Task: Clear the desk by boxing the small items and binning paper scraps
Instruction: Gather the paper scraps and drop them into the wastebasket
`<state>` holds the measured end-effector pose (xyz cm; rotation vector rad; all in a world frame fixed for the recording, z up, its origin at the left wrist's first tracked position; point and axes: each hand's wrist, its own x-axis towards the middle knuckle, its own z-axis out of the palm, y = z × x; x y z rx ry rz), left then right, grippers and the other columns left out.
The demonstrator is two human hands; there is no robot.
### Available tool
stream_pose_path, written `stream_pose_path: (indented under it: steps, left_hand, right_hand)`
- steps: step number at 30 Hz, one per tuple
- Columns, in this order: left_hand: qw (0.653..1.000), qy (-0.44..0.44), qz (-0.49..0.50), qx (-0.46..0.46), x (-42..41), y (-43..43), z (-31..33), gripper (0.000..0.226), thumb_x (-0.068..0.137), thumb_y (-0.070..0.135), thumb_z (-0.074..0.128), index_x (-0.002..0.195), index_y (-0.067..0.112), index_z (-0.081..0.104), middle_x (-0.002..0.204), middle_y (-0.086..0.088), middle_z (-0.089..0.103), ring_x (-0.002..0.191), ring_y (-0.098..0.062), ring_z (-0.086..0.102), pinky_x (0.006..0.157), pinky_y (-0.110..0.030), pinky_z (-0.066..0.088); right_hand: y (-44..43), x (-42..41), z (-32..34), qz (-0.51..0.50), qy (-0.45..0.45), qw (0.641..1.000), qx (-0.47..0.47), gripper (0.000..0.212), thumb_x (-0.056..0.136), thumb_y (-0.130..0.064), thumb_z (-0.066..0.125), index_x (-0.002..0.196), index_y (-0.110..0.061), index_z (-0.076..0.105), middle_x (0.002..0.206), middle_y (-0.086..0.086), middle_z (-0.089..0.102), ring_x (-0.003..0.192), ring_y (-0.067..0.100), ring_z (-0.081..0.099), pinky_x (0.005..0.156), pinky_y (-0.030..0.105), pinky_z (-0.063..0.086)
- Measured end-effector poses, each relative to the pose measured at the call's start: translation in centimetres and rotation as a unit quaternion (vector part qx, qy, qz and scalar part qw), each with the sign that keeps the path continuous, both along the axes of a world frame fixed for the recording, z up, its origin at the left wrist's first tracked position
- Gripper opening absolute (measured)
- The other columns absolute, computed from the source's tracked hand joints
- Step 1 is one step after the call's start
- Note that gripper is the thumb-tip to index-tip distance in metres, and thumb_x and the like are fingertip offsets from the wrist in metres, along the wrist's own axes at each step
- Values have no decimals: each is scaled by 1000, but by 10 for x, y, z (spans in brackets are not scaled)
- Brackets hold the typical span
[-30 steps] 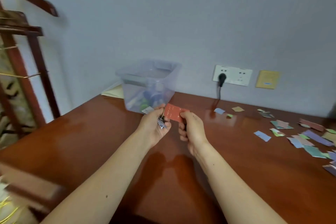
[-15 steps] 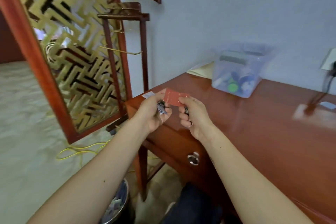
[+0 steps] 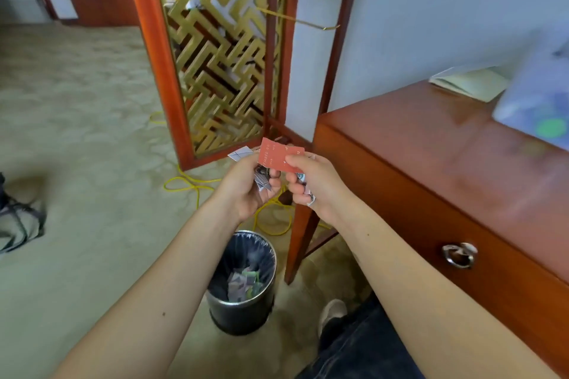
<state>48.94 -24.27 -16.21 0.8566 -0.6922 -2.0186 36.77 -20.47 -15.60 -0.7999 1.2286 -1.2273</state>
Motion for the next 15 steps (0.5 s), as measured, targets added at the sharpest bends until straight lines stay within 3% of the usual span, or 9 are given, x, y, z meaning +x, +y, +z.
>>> stream_pose_path:
  steps: [6,11,15]
  left_hand:
    - [996,-4,6,86,37,-23,-70,26,96,12,40,79,6,59,57,-2,53,48,-7,47,42,-14,41]
    - [988,-12,9,152,52,-33,-125,28,92,32,53,81,8,64,65,-5,56,49,-9,53,45,-16,45]
    - [976,-28,32,215,61,-41,-168,35,92,44,54,91,10,64,79,-8,61,66,-15,59,54,-21,52]
  right_hand:
    - [-30,32,-65,20,3,996,83,9,98,-13,46,92,-10,52,60,4,45,38,10,33,33,15,18]
    - [-48,46,-120,9,-2,988,156,9,98,-11,44,93,-10,52,61,5,52,36,9,35,33,13,19]
    - [-55,49,-162,11,33,979,203,12,98,-7,44,91,-10,53,66,8,55,42,12,35,33,15,20]
